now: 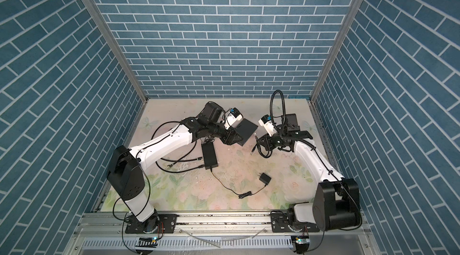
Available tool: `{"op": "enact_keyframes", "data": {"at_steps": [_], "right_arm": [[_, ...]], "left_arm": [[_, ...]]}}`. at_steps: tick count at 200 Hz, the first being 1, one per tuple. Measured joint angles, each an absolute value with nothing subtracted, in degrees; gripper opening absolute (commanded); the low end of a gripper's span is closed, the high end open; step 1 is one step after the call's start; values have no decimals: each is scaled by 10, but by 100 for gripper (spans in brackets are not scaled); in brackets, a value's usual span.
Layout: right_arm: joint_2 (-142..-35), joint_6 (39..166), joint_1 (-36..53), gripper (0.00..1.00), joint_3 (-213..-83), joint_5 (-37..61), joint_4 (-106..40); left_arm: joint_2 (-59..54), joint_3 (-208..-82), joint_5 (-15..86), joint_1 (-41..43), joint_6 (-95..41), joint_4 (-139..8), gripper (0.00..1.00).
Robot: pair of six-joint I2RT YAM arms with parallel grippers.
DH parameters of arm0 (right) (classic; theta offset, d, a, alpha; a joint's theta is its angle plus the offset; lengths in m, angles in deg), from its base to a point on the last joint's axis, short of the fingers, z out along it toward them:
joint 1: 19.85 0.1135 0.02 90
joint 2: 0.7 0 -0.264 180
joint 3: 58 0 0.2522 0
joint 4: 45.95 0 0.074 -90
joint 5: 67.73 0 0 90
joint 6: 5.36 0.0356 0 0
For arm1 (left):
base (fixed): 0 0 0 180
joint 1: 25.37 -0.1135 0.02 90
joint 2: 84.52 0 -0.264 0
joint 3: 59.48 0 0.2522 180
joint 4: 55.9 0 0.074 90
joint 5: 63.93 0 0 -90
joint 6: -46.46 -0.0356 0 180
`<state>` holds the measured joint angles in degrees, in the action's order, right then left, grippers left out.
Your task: Insert the plug into the switch port
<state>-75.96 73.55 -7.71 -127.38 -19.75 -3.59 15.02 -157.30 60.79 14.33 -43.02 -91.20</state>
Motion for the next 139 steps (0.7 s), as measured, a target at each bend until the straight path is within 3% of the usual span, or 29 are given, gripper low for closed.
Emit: {"op": "enact_keyframes", "data": {"at_steps": [57, 139], "right_arm": [[-727, 746, -58, 0, -1266, -297, -83], [-723, 753, -45, 0, -1262, -333, -104]], "left_arm": [[159, -1597, 703, 118, -459, -910, 59], [162, -1608, 746, 85, -363, -858, 59]]}}
